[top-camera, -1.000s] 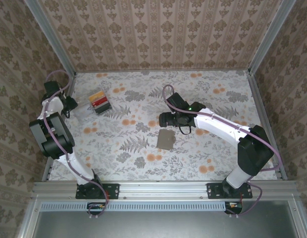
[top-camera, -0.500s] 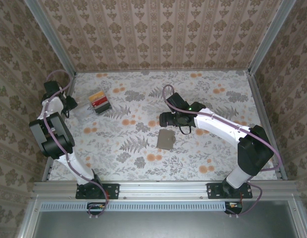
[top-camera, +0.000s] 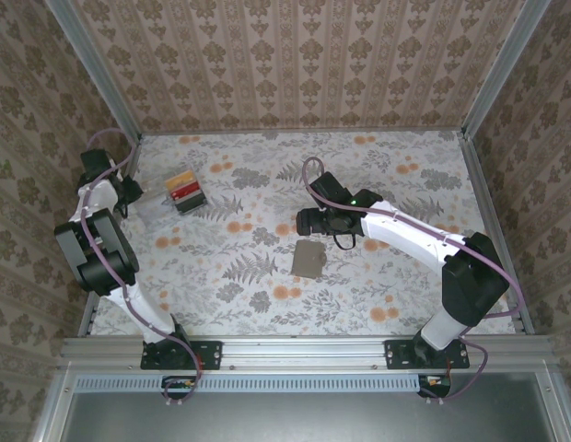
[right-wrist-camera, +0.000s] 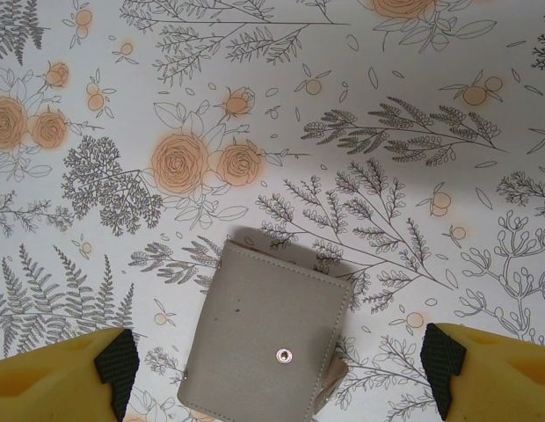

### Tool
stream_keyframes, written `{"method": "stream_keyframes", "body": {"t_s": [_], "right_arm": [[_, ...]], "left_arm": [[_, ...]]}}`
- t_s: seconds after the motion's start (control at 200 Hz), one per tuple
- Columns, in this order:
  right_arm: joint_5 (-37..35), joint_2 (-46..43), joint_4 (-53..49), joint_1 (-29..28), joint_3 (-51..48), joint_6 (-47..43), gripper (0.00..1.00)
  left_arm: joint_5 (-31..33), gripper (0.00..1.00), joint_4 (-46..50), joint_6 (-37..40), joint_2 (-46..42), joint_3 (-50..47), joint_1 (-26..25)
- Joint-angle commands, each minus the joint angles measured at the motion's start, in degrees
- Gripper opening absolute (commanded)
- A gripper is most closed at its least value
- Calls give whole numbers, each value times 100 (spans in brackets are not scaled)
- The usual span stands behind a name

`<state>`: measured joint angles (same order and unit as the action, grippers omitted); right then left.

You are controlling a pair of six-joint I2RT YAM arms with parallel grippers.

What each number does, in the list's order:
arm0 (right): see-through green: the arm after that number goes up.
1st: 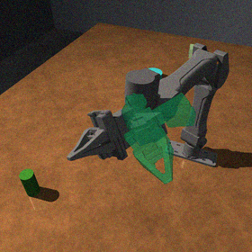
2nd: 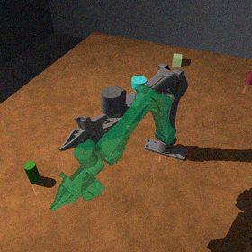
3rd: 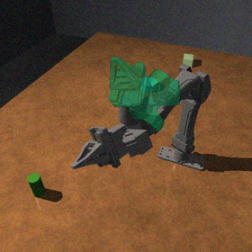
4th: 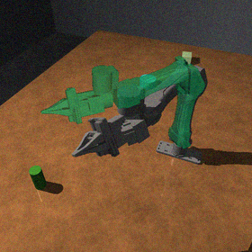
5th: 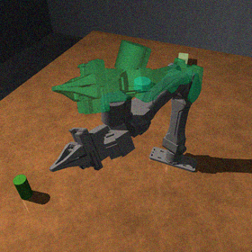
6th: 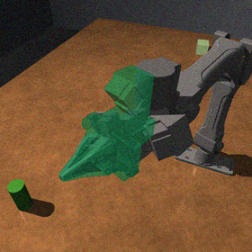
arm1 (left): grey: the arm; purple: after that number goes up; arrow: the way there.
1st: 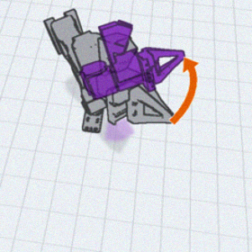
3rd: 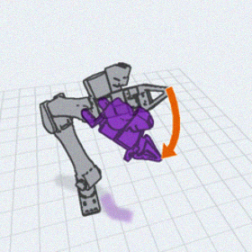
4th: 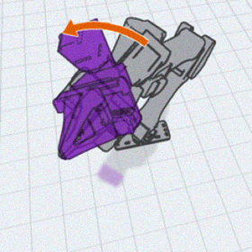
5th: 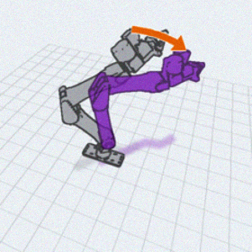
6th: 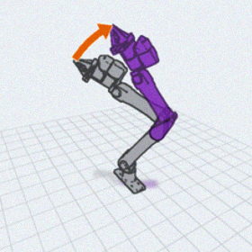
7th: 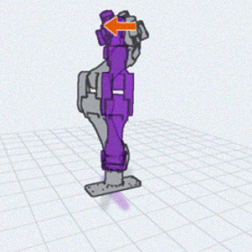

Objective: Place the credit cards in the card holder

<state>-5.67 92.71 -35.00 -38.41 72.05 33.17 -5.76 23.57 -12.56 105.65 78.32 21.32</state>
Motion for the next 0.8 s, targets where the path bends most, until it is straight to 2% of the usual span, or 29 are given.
{"method": "stream_keyframes", "body": {"t_s": [0.0,0.17,0.51,0.795], "right_arm": [[-191,-16,-189,-25,-42,-12,87],[-250,-57,-191,-26,-103,-21,87],[-373,-141,-140,-8,-210,-1,87],[-141,-161,83,18,-235,58,87]], "left_arm": [[57,13,157,373,-62,-134,-103],[35,10,187,498,-88,-125,-244],[-425,11,179,438,-224,-151,-531],[-790,12,34,120,-304,-340,-978]]}}
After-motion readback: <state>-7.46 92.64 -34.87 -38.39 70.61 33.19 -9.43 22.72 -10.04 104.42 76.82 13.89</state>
